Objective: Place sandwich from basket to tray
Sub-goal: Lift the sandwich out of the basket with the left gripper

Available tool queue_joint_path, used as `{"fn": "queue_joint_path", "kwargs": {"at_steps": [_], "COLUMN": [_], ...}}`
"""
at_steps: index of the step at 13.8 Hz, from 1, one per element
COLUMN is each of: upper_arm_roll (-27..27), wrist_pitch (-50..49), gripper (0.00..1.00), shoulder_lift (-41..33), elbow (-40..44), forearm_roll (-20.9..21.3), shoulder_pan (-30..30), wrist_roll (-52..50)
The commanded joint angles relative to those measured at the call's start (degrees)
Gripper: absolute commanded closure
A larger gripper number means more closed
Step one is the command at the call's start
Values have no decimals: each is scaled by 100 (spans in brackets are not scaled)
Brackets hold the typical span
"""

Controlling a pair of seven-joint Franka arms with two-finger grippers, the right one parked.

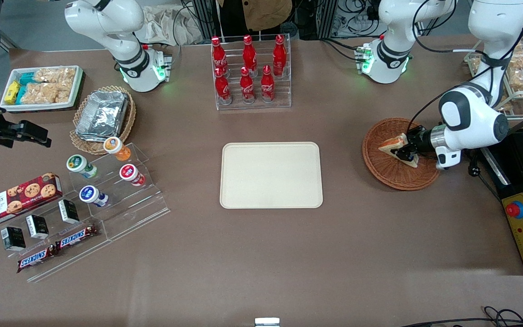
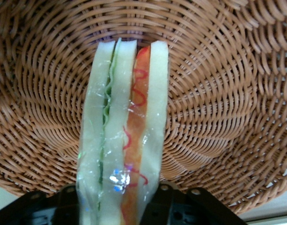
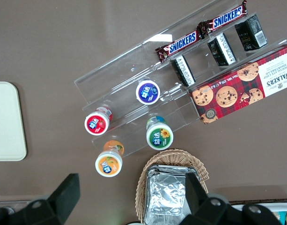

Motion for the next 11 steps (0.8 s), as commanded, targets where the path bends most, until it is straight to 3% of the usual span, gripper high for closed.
{"fn": "queue_joint_path", "kwargs": {"at_steps": [1,6,11], "upper_arm_roll": [23,41,41], "wrist_pitch": [-104,-632,-1728], "gripper": [73,72,72], "shoulder_lift": [-162,-601,-883], "elbow": [27,185,938], "forearm_roll": [-50,55,740], "shoulder_pan": [-14,13,21], "wrist_roll": [-117,-100,-153]}}
